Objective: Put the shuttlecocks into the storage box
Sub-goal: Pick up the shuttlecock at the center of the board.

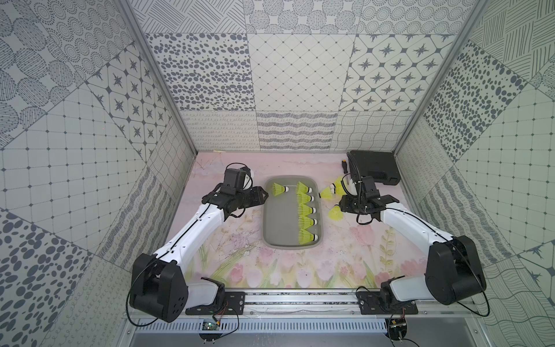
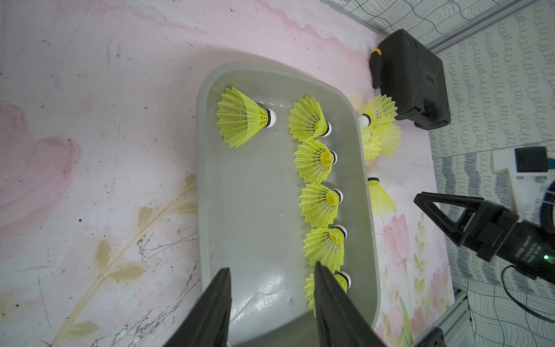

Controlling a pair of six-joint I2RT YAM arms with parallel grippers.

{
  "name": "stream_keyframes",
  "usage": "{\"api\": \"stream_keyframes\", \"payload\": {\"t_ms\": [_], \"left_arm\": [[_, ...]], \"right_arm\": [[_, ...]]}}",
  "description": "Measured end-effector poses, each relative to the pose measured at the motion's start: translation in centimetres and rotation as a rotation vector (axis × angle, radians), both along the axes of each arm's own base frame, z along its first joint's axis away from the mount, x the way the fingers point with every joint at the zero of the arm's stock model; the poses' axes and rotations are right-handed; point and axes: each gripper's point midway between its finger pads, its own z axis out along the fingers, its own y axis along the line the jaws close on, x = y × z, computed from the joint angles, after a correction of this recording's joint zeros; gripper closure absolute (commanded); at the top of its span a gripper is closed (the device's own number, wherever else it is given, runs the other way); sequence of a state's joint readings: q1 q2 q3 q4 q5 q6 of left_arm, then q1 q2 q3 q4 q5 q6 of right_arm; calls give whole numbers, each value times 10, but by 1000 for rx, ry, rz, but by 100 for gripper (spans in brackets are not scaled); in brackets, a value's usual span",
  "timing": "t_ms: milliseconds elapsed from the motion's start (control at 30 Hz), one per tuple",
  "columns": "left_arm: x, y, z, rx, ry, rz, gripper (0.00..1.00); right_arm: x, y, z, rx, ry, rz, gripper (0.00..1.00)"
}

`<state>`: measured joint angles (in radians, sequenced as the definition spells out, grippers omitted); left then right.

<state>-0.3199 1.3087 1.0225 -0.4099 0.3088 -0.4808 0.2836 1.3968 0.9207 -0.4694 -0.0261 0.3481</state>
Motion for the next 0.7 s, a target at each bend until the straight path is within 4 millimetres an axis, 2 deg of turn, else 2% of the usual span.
{"api": "stream_keyframes", "payload": {"t_ms": [167, 367, 567, 700], "left_arm": [[0, -1, 0, -6, 3, -2, 52], [-1, -2, 1, -13, 5, -4, 52], [-1, -3, 0, -19, 9, -11, 52], [-1, -4, -1, -20, 13, -13, 52]], "right_arm": [[-15, 0, -5, -45, 44, 83, 37], [-27, 5, -15, -88, 87, 172, 36], [-25, 13, -41, -152, 144, 239, 39], [-14, 15, -53, -212, 154, 256, 46]]}}
